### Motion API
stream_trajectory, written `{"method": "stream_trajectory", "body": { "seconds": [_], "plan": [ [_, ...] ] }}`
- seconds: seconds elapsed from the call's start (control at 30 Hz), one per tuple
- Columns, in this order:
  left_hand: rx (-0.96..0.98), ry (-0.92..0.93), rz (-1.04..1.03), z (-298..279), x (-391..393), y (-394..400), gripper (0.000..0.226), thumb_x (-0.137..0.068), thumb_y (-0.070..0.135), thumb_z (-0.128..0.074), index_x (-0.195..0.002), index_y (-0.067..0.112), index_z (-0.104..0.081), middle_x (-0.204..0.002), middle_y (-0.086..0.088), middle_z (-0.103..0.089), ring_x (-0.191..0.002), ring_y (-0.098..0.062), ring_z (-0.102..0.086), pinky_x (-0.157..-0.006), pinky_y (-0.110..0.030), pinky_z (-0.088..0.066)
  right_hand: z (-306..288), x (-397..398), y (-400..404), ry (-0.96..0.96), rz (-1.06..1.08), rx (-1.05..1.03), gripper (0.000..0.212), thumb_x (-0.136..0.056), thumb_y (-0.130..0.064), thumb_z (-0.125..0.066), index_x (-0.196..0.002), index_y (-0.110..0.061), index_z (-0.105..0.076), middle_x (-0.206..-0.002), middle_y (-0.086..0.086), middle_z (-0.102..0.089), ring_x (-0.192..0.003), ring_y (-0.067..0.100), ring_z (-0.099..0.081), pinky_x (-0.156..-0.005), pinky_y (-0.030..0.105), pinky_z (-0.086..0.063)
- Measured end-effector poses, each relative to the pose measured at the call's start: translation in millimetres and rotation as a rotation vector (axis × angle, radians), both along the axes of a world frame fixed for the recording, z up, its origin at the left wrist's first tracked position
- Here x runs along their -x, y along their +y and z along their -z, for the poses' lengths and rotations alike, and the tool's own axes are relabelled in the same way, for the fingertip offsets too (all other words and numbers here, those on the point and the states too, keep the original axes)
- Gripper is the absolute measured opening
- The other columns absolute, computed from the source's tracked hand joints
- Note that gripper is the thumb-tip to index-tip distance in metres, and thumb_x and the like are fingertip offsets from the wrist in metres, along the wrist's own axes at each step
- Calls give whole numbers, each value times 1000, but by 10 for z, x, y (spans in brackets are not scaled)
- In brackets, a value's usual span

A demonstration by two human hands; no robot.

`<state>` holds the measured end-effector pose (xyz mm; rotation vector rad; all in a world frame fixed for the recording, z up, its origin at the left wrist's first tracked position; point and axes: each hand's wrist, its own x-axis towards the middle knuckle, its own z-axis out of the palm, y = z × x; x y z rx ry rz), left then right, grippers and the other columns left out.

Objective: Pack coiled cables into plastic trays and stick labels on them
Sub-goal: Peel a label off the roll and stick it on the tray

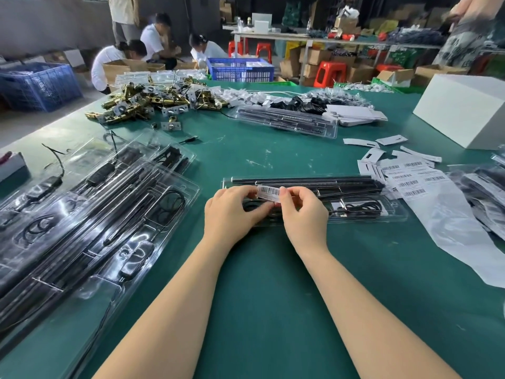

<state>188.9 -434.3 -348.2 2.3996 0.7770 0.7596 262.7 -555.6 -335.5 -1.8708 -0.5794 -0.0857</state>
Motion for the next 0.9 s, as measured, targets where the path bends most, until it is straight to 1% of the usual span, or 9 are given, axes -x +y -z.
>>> {"method": "stream_trajectory", "body": {
  "seconds": [0.07, 0.13, 0.17, 0.23, 0.37, 0.5, 0.63, 0.8, 0.9],
  "plan": [
    [172, -133, -1, -22, 3, 10, 18, -81, 56, -63, -88, 40, -65, -89, 26, -67, -94, -2, -60, -90, -33, -47, -8, -3, -9, 15, -17, -15, 24, -95, -35, -57, -91, -14, -68, -76, -11, -68, -82, 17, -64, -96, 47, -44],
    [315, -213, 0, -31, 2, 34, 15, -83, 51, -65, -79, 37, -65, -84, 21, -68, -89, -3, -63, -87, -35, -50, -8, -8, -17, 24, -28, -29, 25, -95, -36, -57, -92, -14, -68, -80, -5, -71, -83, 18, -64, -95, 47, -44],
    [346, -217, 0, -31, 8, 42, 15, -83, 51, -65, -77, 37, -66, -84, 18, -68, -89, -6, -63, -86, -36, -51, -6, -9, -18, 27, -30, -32, 25, -95, -37, -57, -92, -14, -68, -81, -4, -71, -83, 19, -64, -95, 48, -44],
    [352, -204, -1, -38, 23, 39, 15, -83, 50, -67, -75, 38, -66, -86, 15, -68, -91, -8, -63, -87, -35, -50, -1, -5, -15, 35, -33, -35, 25, -95, -38, -57, -91, -16, -68, -80, -4, -71, -83, 19, -64, -96, 48, -44],
    [359, -208, -10, -36, 32, 40, 13, -84, 49, -66, -75, 40, -65, -90, 15, -69, -96, -7, -62, -88, -29, -48, -1, -3, -11, 48, -29, -47, 24, -94, -40, -58, -90, -18, -67, -80, -4, -71, -82, 18, -64, -95, 48, -44],
    [411, -253, 15, -45, 50, 55, 14, -85, 46, -67, -78, 34, -68, -93, 14, -70, -98, -7, -63, -95, -36, -48, -8, 11, -6, 31, -18, -50, 15, -93, -40, -60, -88, -26, -66, -79, -11, -67, -81, 15, -62, -95, 48, -45],
    [406, -304, 24, -61, 63, 42, 12, -84, 42, -70, -75, 36, -67, -93, 15, -70, -98, -5, -63, -96, -36, -48, -14, 10, 1, 16, -7, -59, 9, -90, -39, -64, -91, -30, -65, -76, -15, -64, -77, 9, -61, -93, 46, -46],
    [417, -320, 35, -73, 77, 36, 11, -83, 42, -71, -74, 36, -69, -93, 15, -70, -99, -4, -63, -97, -35, -47, 1, -7, -8, -19, 5, -48, 16, -89, -39, -66, -80, -26, -65, -72, -17, -63, -74, 7, -60, -87, 45, -49],
    [412, -314, 23, -81, 77, 35, 13, -82, 43, -71, -72, 35, -69, -94, 14, -70, -100, -5, -63, -98, -36, -47, 5, -13, 1, -31, 0, -26, 16, -89, -40, -67, -77, -29, -64, -76, -15, -65, -79, 9, -61, -92, 46, -47]
  ]
}}
